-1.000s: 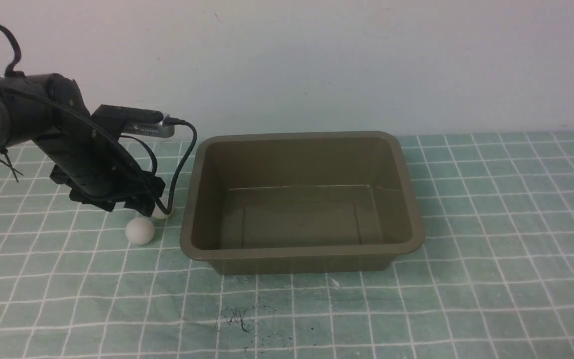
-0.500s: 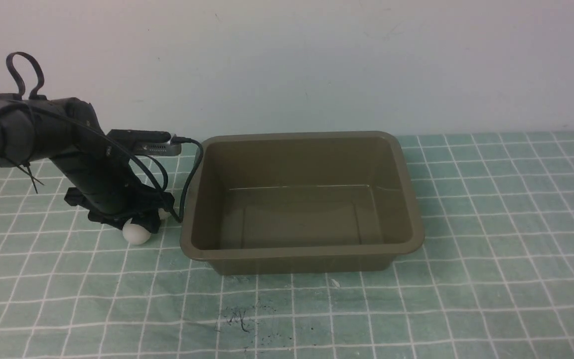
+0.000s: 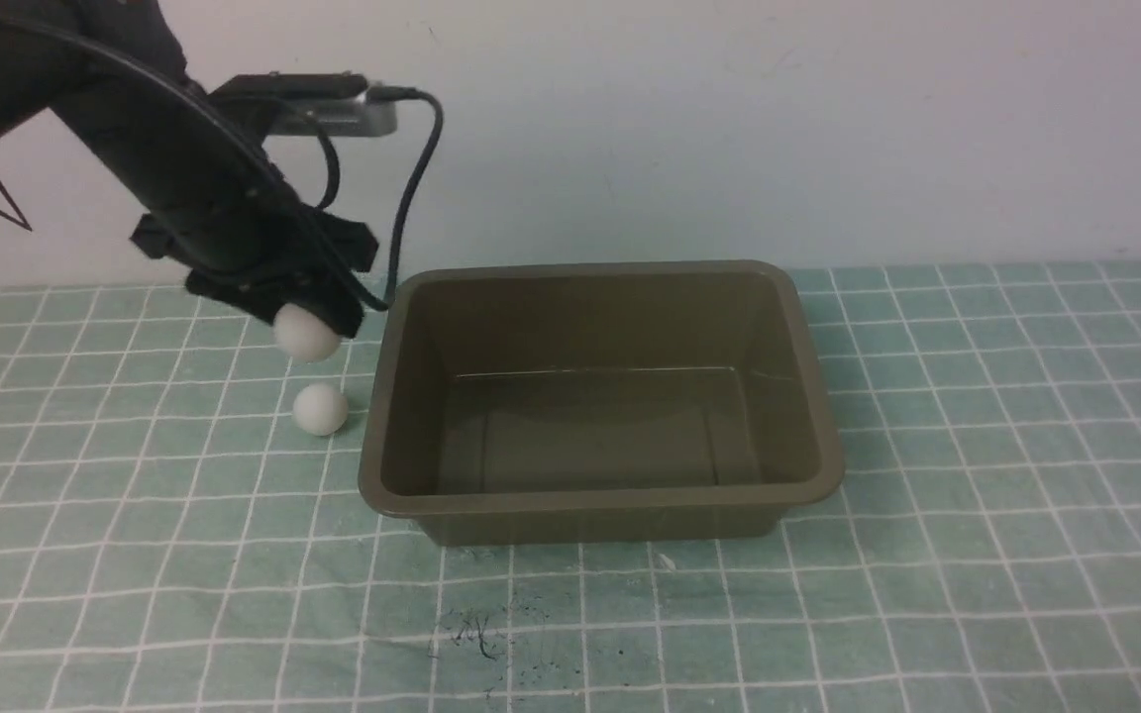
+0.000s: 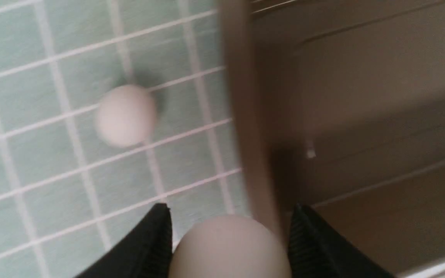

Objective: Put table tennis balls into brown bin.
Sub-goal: 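Drop the ball into the bin, then reach for and grasp a ping pong ball on the table beside the basket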

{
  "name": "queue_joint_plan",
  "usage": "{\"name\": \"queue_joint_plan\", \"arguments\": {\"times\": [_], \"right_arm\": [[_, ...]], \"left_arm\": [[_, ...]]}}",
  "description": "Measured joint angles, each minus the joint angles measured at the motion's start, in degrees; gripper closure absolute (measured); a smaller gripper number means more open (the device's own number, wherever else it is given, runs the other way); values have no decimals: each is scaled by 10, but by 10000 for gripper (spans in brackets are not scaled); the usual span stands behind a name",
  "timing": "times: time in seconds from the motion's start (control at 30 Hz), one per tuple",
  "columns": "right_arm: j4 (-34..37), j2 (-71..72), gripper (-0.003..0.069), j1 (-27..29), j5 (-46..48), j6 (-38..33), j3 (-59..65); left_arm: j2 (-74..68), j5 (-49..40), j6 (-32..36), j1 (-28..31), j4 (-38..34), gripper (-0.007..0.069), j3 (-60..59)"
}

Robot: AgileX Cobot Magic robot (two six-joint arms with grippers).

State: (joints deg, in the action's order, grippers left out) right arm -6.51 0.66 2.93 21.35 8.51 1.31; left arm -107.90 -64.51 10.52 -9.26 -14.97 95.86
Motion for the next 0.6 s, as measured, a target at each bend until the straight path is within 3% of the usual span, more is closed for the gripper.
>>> {"name": "queue_joint_plan", "arguments": {"times": [0.17,0.33,0.4,0.53,0.6], "right_arm": [[0,0,668,0,0,0,0],[0,0,668,0,0,0,0],[0,0,668,0,0,0,0],[0,0,668,0,0,0,0],[0,0,668,0,0,0,0]], "left_arm": [[-29,34,-9,-57,-16,269,1],[-53,34,-30,-80,15,143,21],[-54,21,-53,-77,50,135,41],[-51,-40,-105,-35,150,325,88],[-51,-51,-109,-2,169,500,91]]}}
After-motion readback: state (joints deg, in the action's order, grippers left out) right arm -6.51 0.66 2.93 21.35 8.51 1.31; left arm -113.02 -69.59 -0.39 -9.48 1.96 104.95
